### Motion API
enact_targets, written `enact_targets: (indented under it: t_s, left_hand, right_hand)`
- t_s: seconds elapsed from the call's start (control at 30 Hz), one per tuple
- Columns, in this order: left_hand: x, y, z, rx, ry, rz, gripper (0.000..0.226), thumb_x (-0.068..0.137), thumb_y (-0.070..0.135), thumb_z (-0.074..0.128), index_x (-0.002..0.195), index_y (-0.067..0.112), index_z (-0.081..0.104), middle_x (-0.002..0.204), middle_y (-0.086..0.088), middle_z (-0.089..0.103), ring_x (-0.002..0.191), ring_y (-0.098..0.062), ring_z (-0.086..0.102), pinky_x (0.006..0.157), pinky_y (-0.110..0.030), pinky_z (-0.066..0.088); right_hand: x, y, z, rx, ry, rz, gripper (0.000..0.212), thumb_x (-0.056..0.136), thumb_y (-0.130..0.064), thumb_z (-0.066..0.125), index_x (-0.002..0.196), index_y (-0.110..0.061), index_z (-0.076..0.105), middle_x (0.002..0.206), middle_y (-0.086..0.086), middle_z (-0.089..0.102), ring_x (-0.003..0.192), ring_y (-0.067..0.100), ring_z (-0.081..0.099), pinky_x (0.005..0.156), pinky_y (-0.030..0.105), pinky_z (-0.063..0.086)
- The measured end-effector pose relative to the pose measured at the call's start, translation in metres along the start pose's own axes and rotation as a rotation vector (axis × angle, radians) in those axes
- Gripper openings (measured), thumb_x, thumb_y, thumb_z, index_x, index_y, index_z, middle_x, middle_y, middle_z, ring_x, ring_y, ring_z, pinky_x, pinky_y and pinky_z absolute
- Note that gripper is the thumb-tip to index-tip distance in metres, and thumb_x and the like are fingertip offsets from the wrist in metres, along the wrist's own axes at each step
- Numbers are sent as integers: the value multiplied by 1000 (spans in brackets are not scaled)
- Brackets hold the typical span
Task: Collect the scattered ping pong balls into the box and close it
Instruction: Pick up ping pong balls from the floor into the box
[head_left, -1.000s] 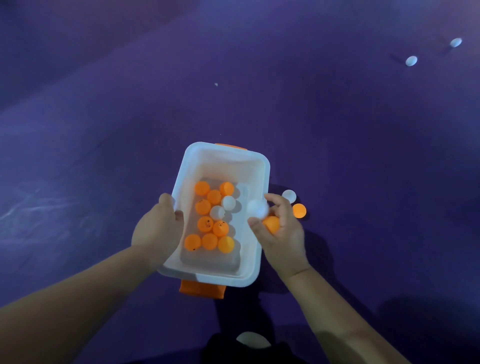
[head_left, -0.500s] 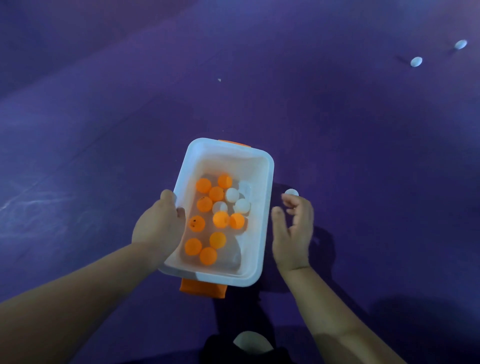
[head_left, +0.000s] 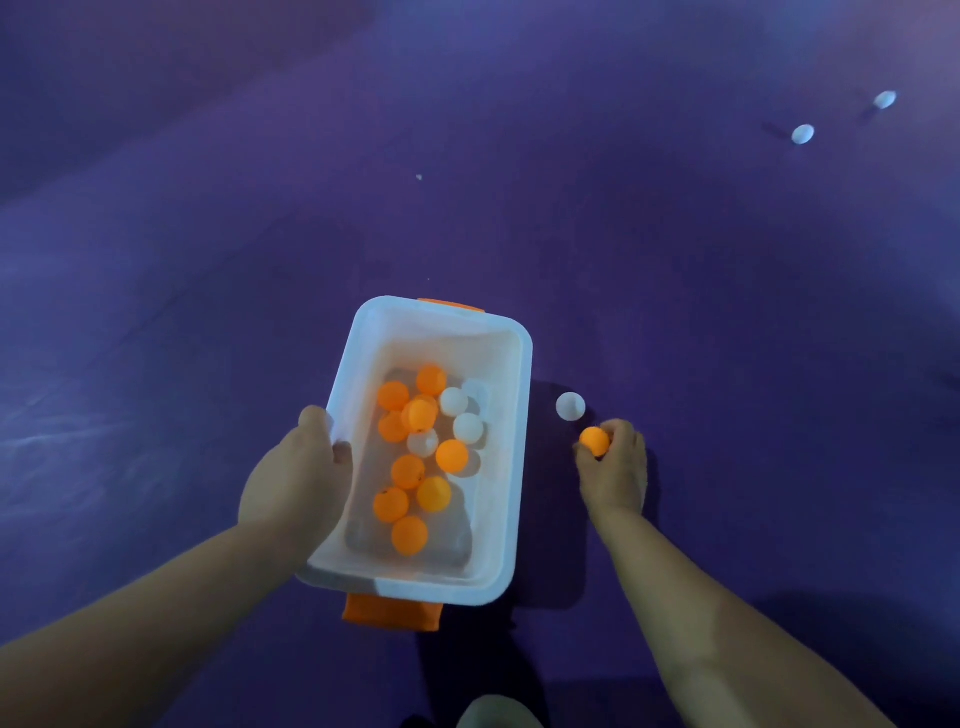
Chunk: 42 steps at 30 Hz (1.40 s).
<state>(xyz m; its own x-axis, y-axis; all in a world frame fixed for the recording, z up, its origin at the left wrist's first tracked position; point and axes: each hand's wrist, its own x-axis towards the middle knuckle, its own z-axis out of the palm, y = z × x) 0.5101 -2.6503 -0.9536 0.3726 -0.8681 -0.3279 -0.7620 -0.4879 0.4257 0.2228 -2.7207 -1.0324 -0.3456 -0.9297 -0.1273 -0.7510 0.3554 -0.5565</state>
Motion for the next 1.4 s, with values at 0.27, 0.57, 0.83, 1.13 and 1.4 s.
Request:
enact_targets:
  t_s: [0.27,0.57,0.83,1.13,1.4]
  left_hand:
    - [-1,2,-1,-10,13,-11,12,98,19,38,89,13,36,68,1,49,54,-15,49,44,-27,28]
    - [-1,1,-2,-14,4,-15,10,99,22,39,91,16,37,70,4,51,55,-12,52,43,-23,33]
    - [1,3,-12,-65,-57,-32,12,98,23,39,88,19,37,72,5,51,56,-8,51,45,-21,35]
    - [33,18,-101,-17,6,121,9,97,27,42,100,19,41,86,3,55,68,-20,56,57,-35,45]
    - [10,15,-236,-182,50,-104,11,98,26,40,100,15,40,79,1,52,66,-24,54,52,-32,35]
  right_hand:
    - [13,-17,-4,92,1,34,37,82,-12,57,118,-16,49,103,-5,49,89,22,56,66,29,37]
    - [21,-56,-4,-32,-4,-47,27,88,-40,58,104,-20,50,84,-7,62,78,20,62,63,30,44]
    - [-33,-150,-20,503,55,-533,40,80,-49,56,110,-23,50,101,-21,52,91,3,55,74,16,48]
    - [-19,-238,-8,230,128,-763,18,87,-21,57,93,-8,67,92,1,68,90,10,53,82,28,46]
    - [-73,-365,-76,156,-80,-631,29,89,-30,45,90,-12,68,86,-3,65,83,15,57,69,28,48]
